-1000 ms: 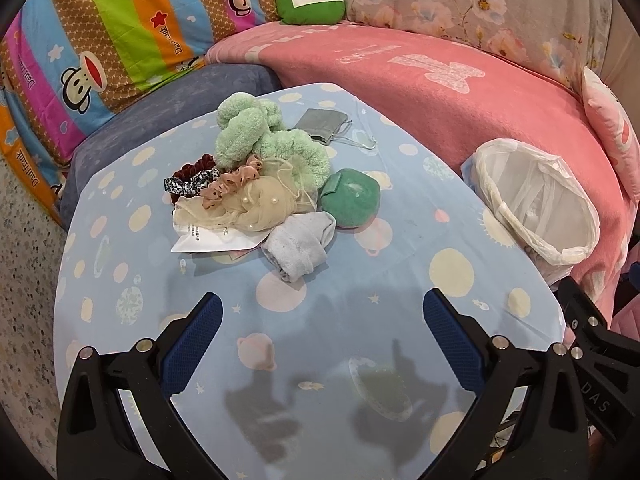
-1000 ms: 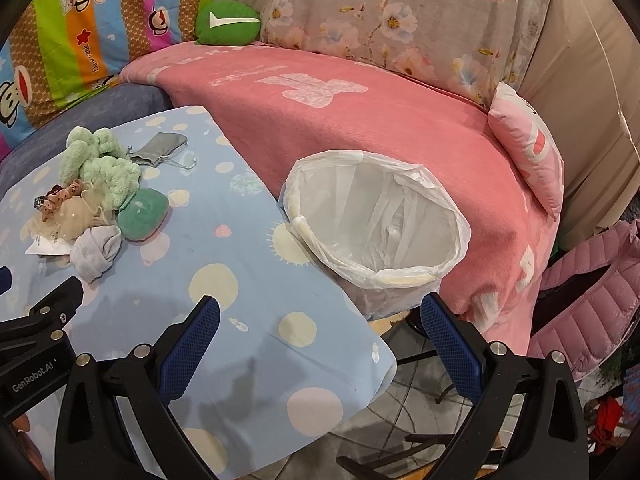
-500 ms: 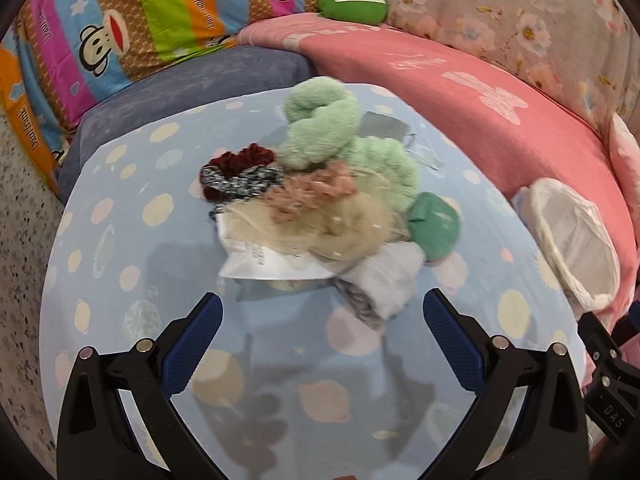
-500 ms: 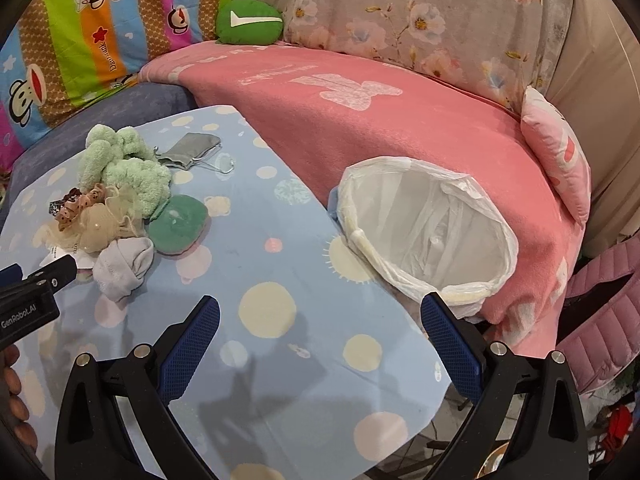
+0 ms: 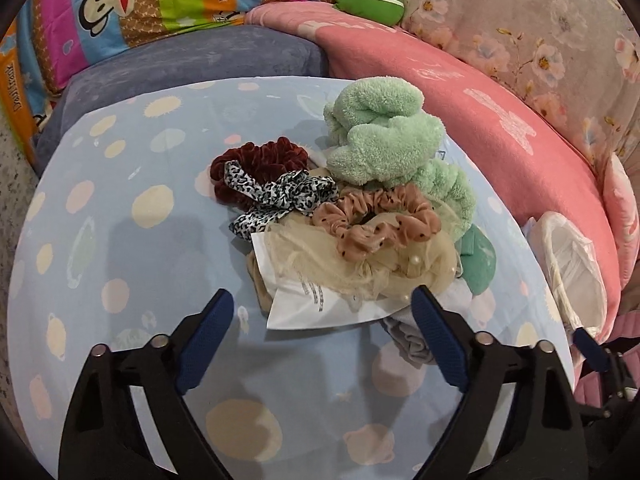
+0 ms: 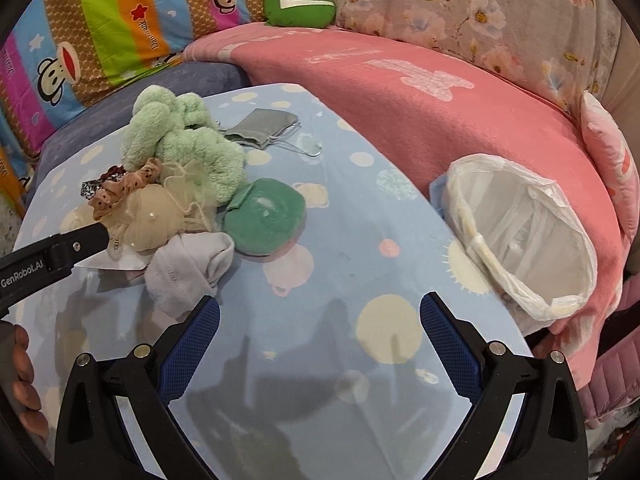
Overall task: Organize soft objects
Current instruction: 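Move the right tool to the white sock and close on it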
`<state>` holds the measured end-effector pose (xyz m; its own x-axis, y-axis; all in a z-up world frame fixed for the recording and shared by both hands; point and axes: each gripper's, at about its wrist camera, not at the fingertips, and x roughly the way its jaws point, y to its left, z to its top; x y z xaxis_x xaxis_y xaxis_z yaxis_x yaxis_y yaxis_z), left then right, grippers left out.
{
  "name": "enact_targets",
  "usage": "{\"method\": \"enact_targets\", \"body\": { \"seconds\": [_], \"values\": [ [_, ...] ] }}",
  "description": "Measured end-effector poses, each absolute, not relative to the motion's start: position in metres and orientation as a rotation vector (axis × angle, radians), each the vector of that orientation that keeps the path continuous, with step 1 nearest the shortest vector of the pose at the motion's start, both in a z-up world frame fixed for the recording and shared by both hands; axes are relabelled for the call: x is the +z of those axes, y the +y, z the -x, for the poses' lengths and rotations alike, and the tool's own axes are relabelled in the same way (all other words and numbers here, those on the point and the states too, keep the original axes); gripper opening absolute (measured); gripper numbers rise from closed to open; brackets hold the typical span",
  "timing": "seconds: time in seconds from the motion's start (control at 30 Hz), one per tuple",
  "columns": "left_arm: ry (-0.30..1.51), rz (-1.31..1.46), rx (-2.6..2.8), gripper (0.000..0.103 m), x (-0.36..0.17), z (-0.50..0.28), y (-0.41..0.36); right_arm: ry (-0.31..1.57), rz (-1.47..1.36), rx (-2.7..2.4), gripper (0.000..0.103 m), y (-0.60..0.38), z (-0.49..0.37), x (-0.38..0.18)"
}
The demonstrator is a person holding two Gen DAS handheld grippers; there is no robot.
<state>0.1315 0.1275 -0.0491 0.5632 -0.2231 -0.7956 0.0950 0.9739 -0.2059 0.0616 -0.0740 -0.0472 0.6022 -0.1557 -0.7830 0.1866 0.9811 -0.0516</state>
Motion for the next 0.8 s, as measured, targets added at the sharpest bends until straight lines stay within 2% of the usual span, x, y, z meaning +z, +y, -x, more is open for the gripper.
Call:
{"method": "enact_targets", "body": {
  "seconds": [0.03, 0.1, 0.3, 0.4, 0.57, 0.63, 0.73, 0.8],
  "values": [
    [0.962, 0.149, -0.192, 0.077, -0.051, -0.135, 0.129, 0.909, -0.037, -0.18, 0.094, -0.069, -0.064, -0.05],
    [0.984, 0.157, -0.214, 0.058, -0.056, -0.14, 0.13, 0.919, -0.039, -0.144, 0.09, -0.059, -0.07, -0.054],
    [1.0, 0.157, -0.265, 0.035, -0.059, -0.138, 0.133, 0.941, -0.043, -0.053, 0.079, -0.03, -0.082, -0.063],
    [0.997, 0.165, -0.286, 0.031, -0.058, -0.134, 0.137, 0.943, -0.037, -0.018, 0.074, -0.017, -0.085, -0.067],
    [0.981, 0.157, -0.289, 0.027, -0.054, -0.132, 0.139, 0.977, -0.091, 0.031, 0.059, -0.008, -0.093, -0.078],
    [0.968, 0.157, -0.291, 0.025, -0.049, -0.13, 0.142, 0.982, -0.109, 0.057, 0.043, -0.005, -0.095, -0.079],
    [0.954, 0.156, -0.296, 0.022, -0.041, -0.128, 0.144, 0.986, -0.105, 0.08, 0.028, 0.001, -0.096, -0.079],
    [0.948, 0.155, -0.296, 0.022, -0.035, -0.126, 0.144, 0.982, -0.106, 0.092, 0.022, 0.003, -0.094, -0.074]
  ]
}}
